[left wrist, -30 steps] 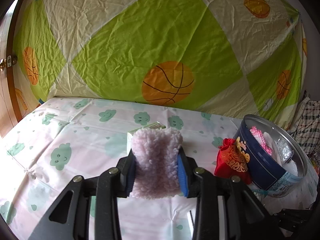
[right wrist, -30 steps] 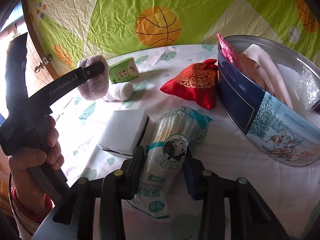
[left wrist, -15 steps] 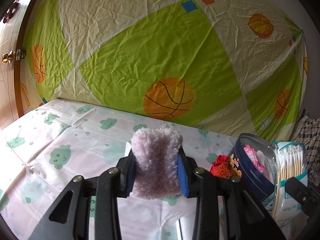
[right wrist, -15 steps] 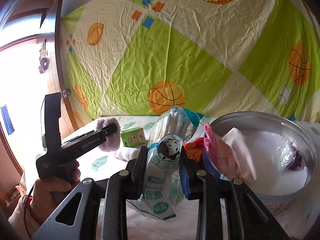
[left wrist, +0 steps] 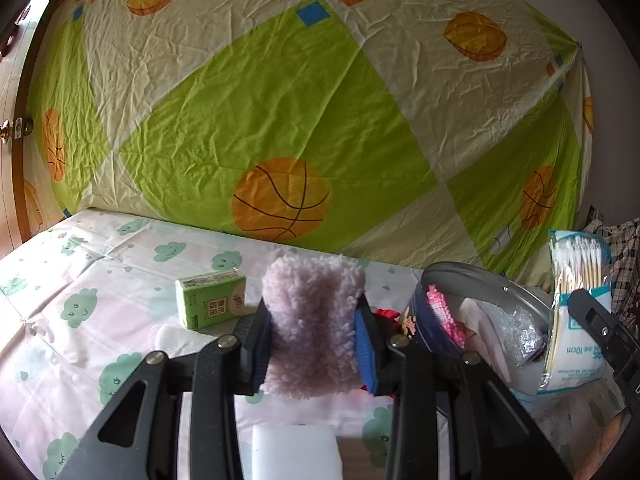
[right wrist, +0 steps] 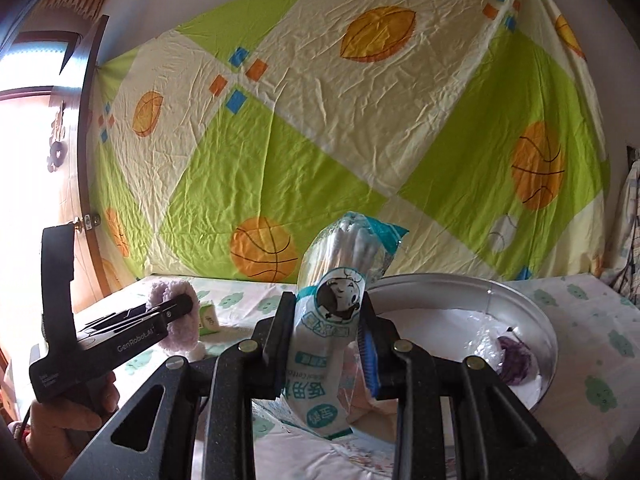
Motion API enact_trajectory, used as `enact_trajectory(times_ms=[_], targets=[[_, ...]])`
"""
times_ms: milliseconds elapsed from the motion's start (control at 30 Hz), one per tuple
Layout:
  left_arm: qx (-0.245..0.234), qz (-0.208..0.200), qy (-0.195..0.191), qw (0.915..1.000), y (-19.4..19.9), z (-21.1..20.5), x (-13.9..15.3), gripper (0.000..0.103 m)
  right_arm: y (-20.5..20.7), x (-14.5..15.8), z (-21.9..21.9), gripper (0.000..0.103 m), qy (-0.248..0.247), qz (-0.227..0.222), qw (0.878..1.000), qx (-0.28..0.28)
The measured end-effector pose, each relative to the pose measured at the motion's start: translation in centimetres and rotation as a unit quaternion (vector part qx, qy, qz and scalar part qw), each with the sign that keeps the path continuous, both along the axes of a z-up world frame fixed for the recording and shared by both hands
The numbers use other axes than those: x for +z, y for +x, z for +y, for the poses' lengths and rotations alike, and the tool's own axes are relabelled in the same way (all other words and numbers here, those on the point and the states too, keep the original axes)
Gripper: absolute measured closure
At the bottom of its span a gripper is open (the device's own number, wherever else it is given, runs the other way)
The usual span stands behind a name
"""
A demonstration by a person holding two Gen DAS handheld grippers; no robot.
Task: Organize soft objects
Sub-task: 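Carry the pink sock and cotton-swab pack in both tools over the tin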
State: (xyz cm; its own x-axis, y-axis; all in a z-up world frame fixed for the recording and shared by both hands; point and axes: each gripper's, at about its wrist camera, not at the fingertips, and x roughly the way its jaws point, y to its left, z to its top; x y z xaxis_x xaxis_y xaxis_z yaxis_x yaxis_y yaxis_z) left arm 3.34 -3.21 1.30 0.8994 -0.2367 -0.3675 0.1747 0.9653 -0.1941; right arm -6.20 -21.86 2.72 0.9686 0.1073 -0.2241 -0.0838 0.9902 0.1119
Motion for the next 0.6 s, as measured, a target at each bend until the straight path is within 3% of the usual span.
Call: enact_trajectory(times_ms=[600], targets=[[-0.032,-0.012,0.029,0.9990,-1.0,-7.2,1.5,0.068,-0.9,0.9,-4.6,0.071,-0.022,-0.048,0.996,-0.067]])
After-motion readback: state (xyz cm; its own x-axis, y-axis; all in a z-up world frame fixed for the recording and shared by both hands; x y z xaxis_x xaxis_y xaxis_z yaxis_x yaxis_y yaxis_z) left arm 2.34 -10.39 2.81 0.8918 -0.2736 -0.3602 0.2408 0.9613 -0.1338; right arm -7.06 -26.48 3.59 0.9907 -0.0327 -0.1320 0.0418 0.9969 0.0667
